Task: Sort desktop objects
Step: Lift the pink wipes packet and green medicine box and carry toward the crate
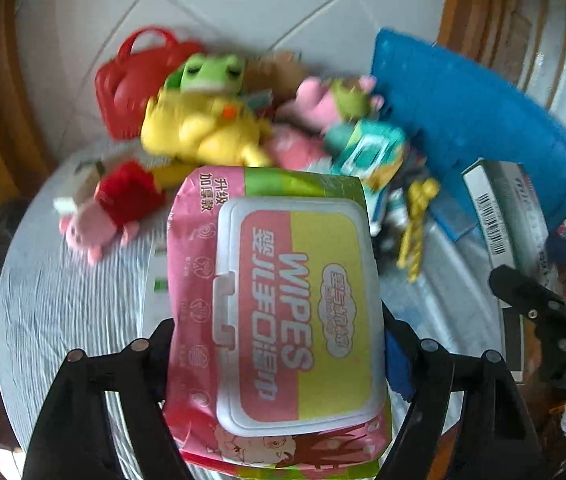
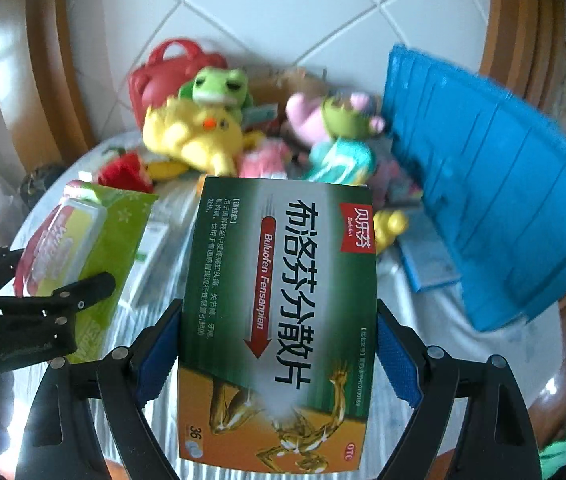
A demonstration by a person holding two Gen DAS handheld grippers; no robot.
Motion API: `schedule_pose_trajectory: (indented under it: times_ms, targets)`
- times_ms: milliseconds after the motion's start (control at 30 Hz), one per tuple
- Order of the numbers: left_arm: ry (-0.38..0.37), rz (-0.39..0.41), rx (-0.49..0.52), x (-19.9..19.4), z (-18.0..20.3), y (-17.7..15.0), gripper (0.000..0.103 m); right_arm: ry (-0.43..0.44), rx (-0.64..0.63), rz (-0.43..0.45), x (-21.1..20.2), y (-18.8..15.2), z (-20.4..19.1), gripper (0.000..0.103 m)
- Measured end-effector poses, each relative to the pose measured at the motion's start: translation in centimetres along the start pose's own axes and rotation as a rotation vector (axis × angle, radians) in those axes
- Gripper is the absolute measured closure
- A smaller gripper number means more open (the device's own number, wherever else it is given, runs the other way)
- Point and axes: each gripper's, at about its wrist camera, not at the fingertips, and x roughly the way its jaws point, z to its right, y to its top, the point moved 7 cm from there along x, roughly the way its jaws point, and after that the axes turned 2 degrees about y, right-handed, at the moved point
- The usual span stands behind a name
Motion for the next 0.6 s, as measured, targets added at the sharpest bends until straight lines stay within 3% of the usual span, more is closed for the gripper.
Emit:
schedule_pose_trajectory:
  times_ms: [333,600]
  targets:
    - [-0.064,0.125,0.077,-3.4,6.1,6.5,0.024,-0.064,0.016,0.127,-4.8,4.5,4.6,0.015]
    - [-0.086,0.257,0.104,-3.8,15.0,14.1,0.024,-0.102,0.018,0.273,-7.9,9.4,13.6,0.015]
